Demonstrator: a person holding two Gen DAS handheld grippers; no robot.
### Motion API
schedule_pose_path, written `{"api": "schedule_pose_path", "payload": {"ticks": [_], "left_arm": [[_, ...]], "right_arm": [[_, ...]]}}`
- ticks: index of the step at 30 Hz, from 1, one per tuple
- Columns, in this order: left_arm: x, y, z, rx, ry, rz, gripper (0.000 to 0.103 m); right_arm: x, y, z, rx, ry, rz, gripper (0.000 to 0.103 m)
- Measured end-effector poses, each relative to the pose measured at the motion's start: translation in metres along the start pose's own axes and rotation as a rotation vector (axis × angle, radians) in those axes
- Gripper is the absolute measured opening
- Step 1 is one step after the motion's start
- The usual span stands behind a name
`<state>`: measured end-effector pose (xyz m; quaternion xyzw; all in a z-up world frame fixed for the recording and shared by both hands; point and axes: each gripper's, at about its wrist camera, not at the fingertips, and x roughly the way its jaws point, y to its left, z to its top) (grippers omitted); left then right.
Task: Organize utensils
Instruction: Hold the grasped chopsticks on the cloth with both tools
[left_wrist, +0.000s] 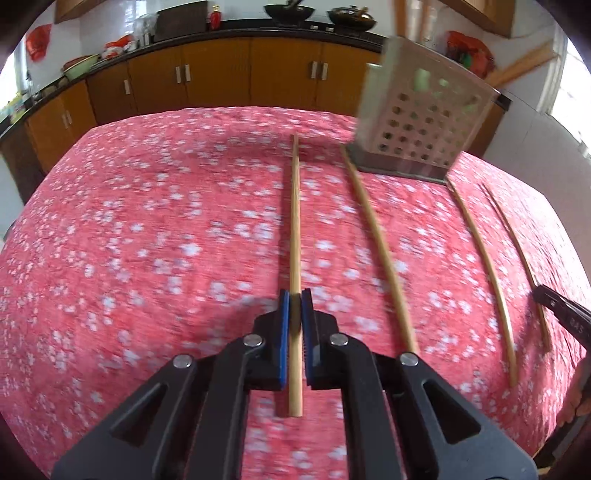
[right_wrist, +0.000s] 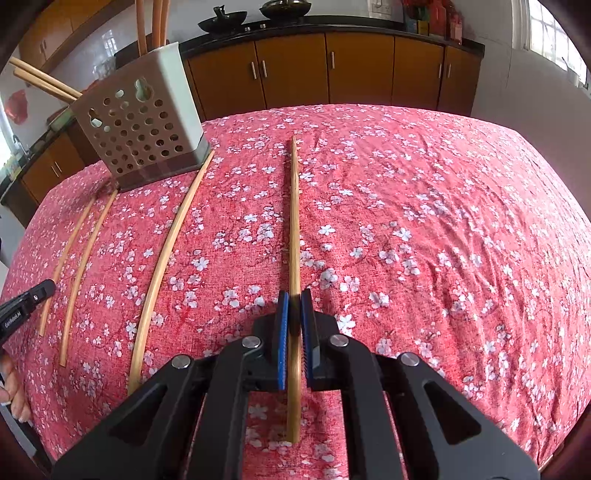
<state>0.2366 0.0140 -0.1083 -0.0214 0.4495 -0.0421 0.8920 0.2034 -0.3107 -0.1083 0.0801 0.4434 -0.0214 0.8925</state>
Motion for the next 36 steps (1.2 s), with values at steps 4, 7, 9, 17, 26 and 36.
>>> {"api": "schedule_pose_path", "payload": {"ticks": [4, 7, 9, 17, 26, 36], "left_arm": [[-0.001, 0.028, 0.004, -0.04, -0.006, 0.025, 0.008], [-0.003, 0.034, 0.005, -0.058, -0.008, 0.007, 0.008], [-0.004, 0.037, 0.005, -0.068, -0.012, -0.015, 0.008], [-0.004, 0.034, 0.003, -0.057, -0.019, -0.03, 0.008], [-0.003, 0.033, 0.002, -0.053, -0.037, -0.02, 0.009], [-0.003, 0.033, 0.002, -0.058, -0.037, -0.023, 0.009]], "right_arm": [[0.002, -0.011, 0.004, -0.005, -0.009, -0.041, 0.008], [0.003, -0.02, 0.007, 0.014, -0.013, -0.058, 0.008], [0.003, -0.024, 0.008, 0.019, -0.013, -0.058, 0.008], [0.003, -0.02, 0.008, -0.005, -0.014, -0.056, 0.008], [0.001, -0.015, -0.001, -0.084, -0.057, -0.092, 0.008], [0.0, -0.012, -0.003, -0.105, -0.057, -0.094, 0.008]]}}
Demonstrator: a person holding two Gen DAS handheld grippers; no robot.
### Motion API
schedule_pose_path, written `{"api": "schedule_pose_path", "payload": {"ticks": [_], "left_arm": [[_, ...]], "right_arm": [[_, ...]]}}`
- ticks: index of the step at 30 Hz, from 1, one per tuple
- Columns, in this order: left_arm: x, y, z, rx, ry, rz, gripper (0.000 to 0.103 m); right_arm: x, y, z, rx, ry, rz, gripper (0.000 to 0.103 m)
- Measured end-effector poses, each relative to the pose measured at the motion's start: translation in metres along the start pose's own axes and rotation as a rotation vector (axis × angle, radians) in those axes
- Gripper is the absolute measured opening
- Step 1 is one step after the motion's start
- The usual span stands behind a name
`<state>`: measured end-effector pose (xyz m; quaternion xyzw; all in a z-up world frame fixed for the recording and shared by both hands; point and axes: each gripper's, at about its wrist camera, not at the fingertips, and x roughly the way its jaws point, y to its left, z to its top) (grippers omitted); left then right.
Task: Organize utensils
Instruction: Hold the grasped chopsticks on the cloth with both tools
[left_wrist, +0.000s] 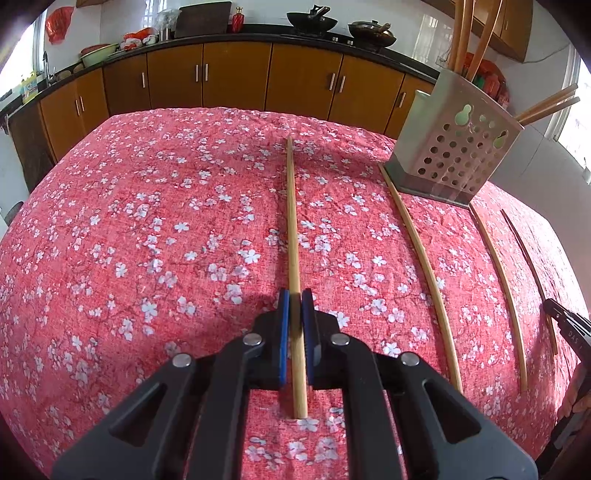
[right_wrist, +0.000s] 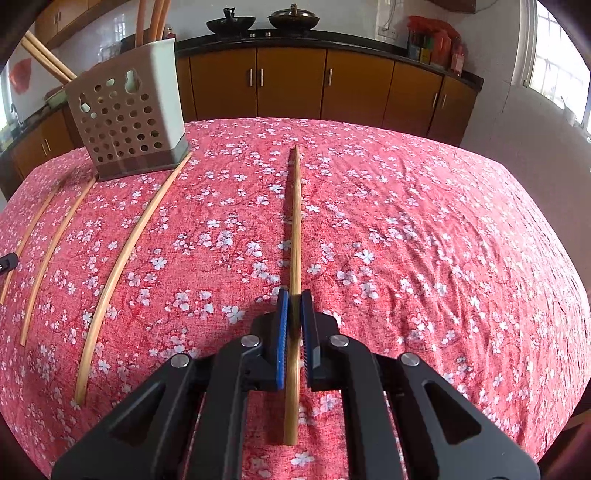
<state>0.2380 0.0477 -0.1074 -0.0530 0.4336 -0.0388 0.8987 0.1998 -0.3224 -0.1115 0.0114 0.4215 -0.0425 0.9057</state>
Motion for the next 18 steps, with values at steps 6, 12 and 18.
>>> {"api": "schedule_pose_path", "payload": {"ticks": [6, 12, 18], "left_arm": [[0.0, 0.0001, 0.0001, 0.0, 0.0, 0.0, 0.009], [0.0, 0.0003, 0.0002, 0.0, 0.001, 0.0, 0.009], [-0.0001, 0.0004, 0.0002, 0.0, 0.001, 0.001, 0.009]], "right_arm": [[0.0, 0.0017, 0.0016, -0.013, 0.0, -0.01, 0.008], [-0.0003, 0.0022, 0.0014, -0.015, -0.001, -0.01, 0.008], [-0.0005, 0.002, 0.0016, -0.014, -0.001, -0.009, 0.008]]}}
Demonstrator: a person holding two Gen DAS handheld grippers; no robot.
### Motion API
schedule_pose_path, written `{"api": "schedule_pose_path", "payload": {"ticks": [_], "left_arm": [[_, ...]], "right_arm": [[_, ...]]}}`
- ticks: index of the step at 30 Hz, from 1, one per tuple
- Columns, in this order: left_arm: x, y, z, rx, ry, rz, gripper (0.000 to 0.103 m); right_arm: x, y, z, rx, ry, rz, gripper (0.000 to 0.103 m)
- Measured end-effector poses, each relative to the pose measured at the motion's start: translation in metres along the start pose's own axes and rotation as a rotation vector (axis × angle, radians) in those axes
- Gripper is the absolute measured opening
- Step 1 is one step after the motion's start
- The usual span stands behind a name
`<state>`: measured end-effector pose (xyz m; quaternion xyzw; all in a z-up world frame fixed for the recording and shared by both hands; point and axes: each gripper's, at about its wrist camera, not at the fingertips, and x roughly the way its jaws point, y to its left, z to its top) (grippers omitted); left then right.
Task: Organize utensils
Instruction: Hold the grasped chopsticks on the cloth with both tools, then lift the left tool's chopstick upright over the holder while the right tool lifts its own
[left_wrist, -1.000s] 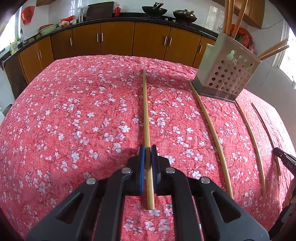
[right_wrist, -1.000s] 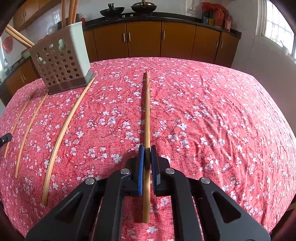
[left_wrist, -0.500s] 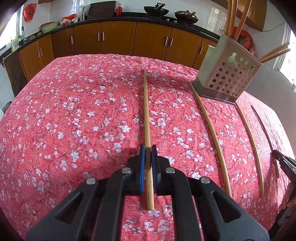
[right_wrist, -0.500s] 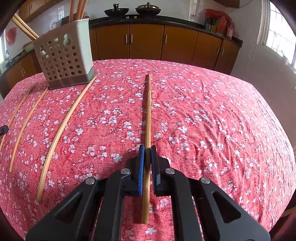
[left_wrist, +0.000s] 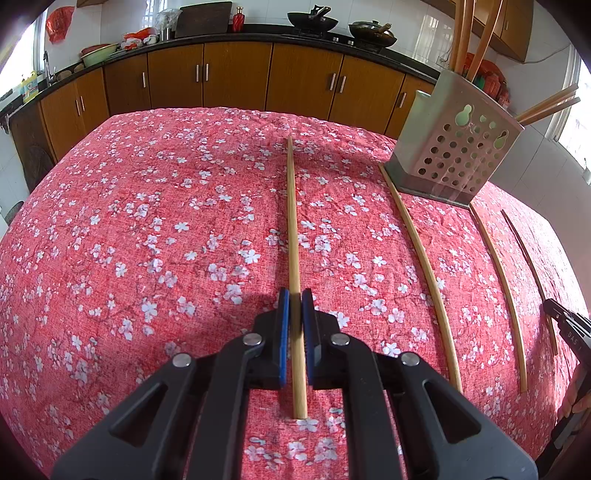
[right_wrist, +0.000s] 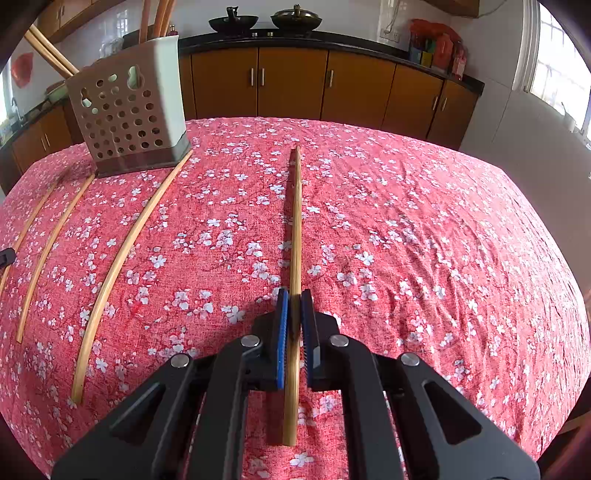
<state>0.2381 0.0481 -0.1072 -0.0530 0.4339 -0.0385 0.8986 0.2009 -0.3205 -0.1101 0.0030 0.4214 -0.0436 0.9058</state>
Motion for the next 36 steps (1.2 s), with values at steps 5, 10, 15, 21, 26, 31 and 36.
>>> {"api": "schedule_pose_path", "payload": {"ticks": [5, 10, 15, 21, 26, 31, 36], "left_arm": [[0.0, 0.0, 0.0, 0.002, 0.0, -0.002, 0.009], [-0.003, -0.002, -0.001, 0.044, 0.016, -0.002, 0.009], [-0.007, -0.003, -0.005, 0.061, 0.007, 0.003, 0.009], [-0.011, -0.005, -0.008, 0.071, 0.008, 0.013, 0.009], [-0.013, -0.006, -0.01, 0.078, 0.008, 0.019, 0.009], [-0.016, -0.006, -0.008, 0.088, 0.01, 0.021, 0.008], [-0.046, -0.003, 0.01, 0.082, -0.082, -0.018, 0.008]], "right_arm": [[0.0, 0.0, 0.0, 0.001, 0.0, 0.001, 0.008], [-0.001, -0.002, 0.0, 0.006, 0.001, 0.006, 0.008], [-0.002, -0.004, 0.0, 0.009, 0.001, 0.01, 0.008], [-0.002, -0.006, -0.001, 0.016, 0.002, 0.016, 0.008], [-0.002, -0.007, -0.001, 0.019, 0.002, 0.018, 0.008], [-0.007, -0.011, 0.0, 0.044, -0.003, 0.032, 0.007], [-0.039, -0.019, 0.013, 0.079, -0.103, 0.054, 0.007]]}}
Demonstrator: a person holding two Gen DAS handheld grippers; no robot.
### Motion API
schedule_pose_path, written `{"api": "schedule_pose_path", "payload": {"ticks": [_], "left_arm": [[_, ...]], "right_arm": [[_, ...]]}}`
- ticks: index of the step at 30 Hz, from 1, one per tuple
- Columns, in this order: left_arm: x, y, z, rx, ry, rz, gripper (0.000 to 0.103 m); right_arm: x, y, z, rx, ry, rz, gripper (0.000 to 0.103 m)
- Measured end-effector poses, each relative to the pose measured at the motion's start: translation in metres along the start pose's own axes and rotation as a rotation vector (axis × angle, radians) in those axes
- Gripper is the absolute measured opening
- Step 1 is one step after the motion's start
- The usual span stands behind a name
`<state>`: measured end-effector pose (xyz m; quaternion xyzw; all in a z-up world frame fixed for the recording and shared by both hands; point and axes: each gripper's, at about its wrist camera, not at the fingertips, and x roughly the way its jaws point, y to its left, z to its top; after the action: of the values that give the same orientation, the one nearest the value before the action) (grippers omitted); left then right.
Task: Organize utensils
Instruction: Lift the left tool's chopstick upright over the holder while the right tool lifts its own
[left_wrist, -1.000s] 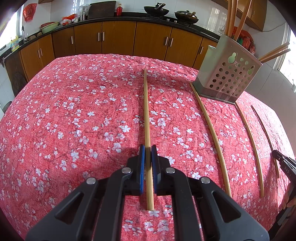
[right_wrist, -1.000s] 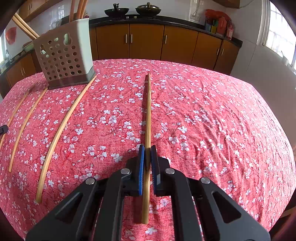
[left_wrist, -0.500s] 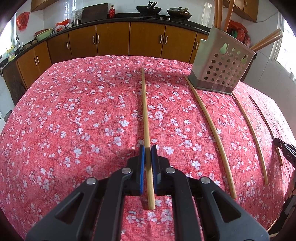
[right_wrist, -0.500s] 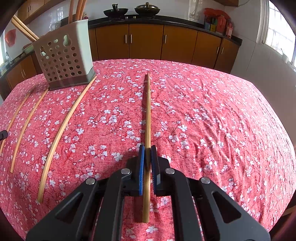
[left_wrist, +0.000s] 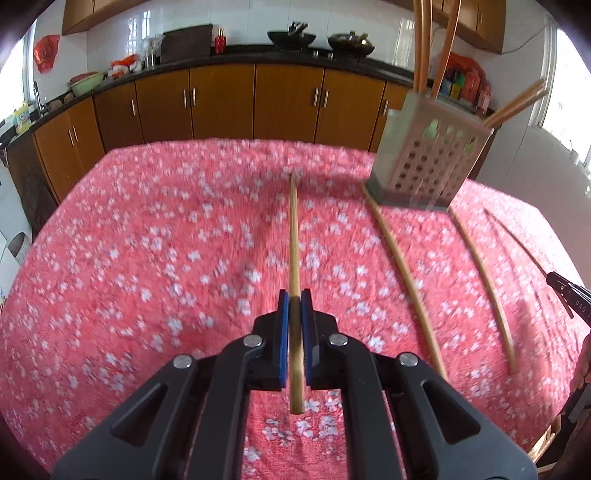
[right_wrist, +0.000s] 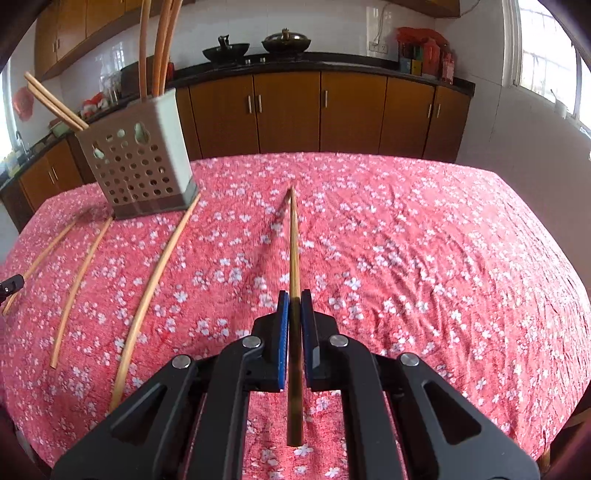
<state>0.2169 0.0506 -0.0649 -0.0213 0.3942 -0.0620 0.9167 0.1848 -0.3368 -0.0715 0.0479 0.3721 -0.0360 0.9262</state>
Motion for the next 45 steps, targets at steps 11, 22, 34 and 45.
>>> {"api": "schedule_pose_path", "payload": {"ticks": [11, 22, 34, 45], "left_arm": [[-0.064, -0.001, 0.049, -0.024, -0.205, -0.035, 0.008], [-0.099, -0.013, 0.082, -0.007, -0.312, -0.069, 0.007], [-0.127, -0.038, 0.104, 0.003, -0.385, -0.178, 0.007], [-0.167, -0.085, 0.154, 0.035, -0.575, -0.243, 0.007]], "right_arm": [[-0.06, -0.001, 0.046, 0.048, -0.212, 0.062, 0.007], [-0.091, 0.003, 0.079, 0.086, -0.32, 0.132, 0.007], [-0.116, 0.011, 0.103, 0.104, -0.413, 0.251, 0.007], [-0.152, 0.035, 0.151, 0.073, -0.581, 0.365, 0.007]]}}
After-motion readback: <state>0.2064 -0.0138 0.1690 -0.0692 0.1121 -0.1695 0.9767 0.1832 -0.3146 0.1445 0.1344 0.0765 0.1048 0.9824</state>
